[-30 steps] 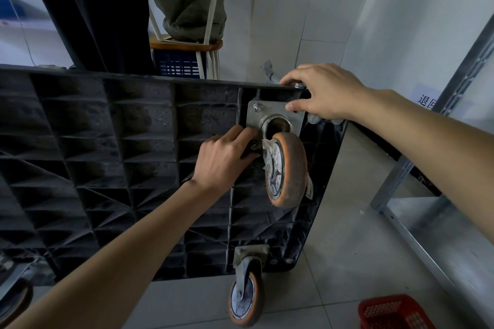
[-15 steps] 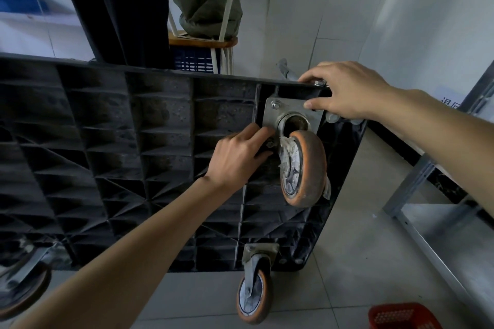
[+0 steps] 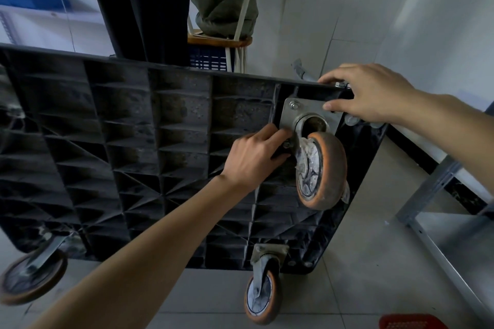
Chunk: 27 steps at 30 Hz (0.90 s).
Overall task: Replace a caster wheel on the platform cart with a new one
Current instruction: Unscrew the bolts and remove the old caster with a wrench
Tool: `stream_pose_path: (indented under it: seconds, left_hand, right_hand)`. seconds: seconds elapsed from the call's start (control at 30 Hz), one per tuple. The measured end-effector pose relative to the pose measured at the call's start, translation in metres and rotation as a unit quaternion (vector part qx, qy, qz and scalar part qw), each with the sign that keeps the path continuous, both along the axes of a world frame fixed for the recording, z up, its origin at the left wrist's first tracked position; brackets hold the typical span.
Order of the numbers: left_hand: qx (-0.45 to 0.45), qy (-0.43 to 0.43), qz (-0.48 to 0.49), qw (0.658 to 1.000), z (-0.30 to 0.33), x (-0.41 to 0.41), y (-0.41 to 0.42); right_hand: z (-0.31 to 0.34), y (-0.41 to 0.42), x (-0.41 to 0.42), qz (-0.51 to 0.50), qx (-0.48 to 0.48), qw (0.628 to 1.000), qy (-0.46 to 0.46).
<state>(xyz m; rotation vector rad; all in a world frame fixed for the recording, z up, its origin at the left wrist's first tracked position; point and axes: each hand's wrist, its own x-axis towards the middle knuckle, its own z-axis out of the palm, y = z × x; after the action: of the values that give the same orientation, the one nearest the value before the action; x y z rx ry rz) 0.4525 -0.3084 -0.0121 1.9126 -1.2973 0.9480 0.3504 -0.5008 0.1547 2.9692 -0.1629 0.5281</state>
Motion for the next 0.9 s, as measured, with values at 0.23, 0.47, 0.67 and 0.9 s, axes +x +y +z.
stream_pose_path:
  seconds: [0.23,0.47,0.67,0.9]
  left_hand:
    - [-0.017,0.016,0.010,1.000,0.0041,-0.0005,-0.0051]
    - [-0.011,-0.001,0.004,1.000,0.0020,-0.0013,-0.0014]
    - [-0.018,0.004,0.038,0.999,0.0049,-0.0039,-0.0068]
    - [-0.006,-0.008,0.025,1.000,-0.0008,-0.0028,-0.0023]
  right_hand:
    - [0.0011,0.0003,-0.0007,-0.002,0.000,1.000,-0.003]
    - [-0.0001,0.0004,-0.0006,0.001,0.005,1.000,-0.005]
    - [0.0001,0.0007,-0.0004,0.002,0.002,1.000,-0.006]
    - [-0.0011,0.0005,-0.0008,0.001,0.007,1.000,-0.011]
